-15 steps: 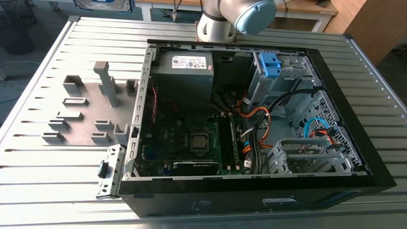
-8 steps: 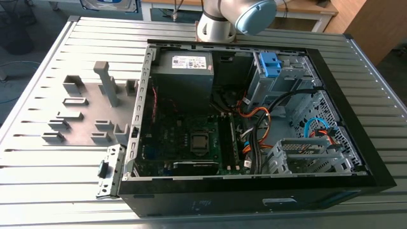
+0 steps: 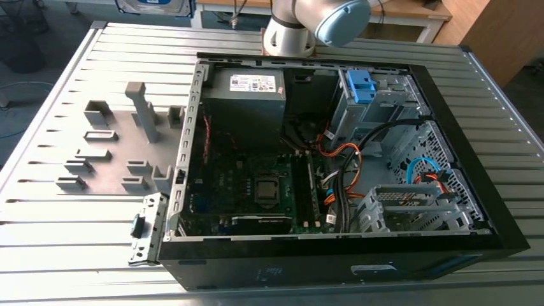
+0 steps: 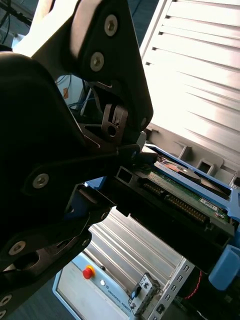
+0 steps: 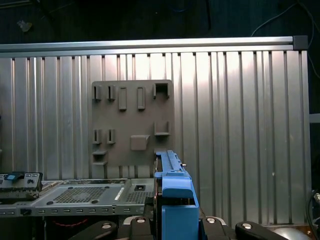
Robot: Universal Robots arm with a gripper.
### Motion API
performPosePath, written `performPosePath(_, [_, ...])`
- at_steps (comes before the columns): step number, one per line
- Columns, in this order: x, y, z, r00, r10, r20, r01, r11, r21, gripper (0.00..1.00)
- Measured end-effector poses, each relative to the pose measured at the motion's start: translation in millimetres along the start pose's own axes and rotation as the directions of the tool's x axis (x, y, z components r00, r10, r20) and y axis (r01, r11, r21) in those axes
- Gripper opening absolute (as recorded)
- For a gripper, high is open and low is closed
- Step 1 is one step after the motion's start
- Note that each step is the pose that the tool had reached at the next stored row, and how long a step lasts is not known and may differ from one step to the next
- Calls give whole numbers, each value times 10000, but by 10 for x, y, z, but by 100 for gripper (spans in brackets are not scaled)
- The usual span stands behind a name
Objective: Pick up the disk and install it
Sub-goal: 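Pick up the disk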
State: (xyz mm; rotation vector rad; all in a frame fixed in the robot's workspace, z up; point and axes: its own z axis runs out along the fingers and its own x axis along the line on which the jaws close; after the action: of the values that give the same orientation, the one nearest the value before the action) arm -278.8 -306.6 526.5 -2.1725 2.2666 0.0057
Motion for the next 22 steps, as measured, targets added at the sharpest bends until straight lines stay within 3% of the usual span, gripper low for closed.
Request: performPosePath(22, [-13, -302, 0, 10000, 0, 0, 0, 10000, 0, 36])
